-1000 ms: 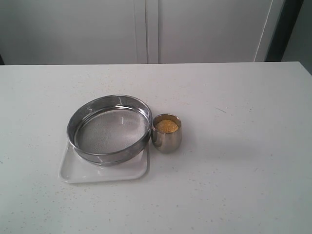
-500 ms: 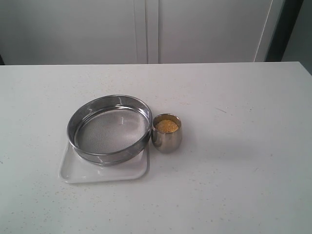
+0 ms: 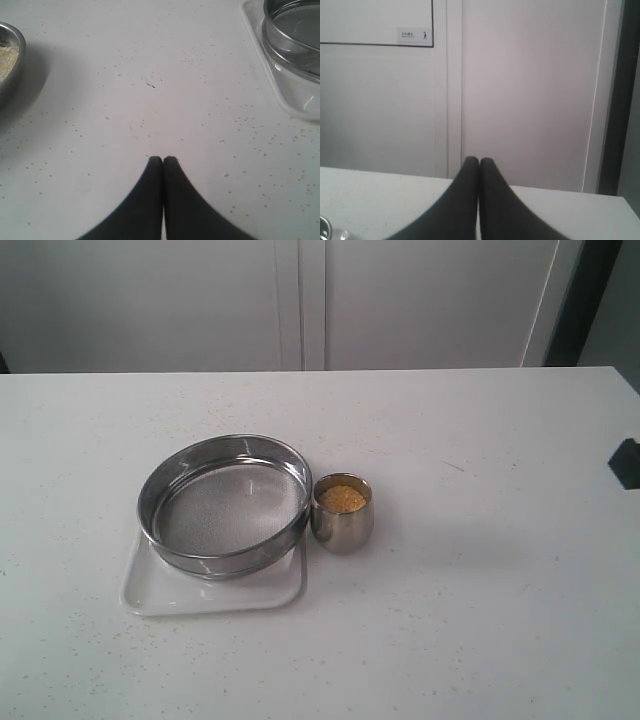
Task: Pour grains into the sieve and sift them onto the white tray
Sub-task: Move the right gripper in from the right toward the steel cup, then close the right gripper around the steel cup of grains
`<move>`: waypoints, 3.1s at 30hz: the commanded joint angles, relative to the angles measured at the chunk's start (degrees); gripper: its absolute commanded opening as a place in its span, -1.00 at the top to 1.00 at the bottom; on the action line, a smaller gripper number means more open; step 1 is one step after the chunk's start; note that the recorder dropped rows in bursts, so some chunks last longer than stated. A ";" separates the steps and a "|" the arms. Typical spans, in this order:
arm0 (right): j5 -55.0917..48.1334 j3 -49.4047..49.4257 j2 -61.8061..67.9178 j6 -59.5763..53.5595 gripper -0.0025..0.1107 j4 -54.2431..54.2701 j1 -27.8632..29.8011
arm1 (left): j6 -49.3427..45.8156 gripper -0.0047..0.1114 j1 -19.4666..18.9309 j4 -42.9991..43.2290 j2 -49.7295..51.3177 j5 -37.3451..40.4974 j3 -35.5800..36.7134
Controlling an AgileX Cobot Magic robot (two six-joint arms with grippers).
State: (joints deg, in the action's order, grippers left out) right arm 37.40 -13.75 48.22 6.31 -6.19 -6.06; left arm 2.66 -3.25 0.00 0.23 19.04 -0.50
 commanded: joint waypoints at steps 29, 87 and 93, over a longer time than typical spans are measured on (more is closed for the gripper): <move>32.56 -7.28 61.88 1.12 0.96 -26.23 -0.20 | 0.01 0.92 0.01 -0.35 -0.23 0.47 0.50; 32.56 -25.17 73.35 4.00 -0.87 -45.89 -0.45 | 0.01 0.92 0.01 -0.35 -0.23 0.47 0.50; 32.56 -27.93 73.94 2.69 -0.87 -46.59 -3.66 | 0.01 0.92 0.01 -0.35 -0.23 0.47 0.50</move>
State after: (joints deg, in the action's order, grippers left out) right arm 69.16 -40.68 121.51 9.86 -51.94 -8.62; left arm 2.66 -3.25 0.00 0.23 19.04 -0.50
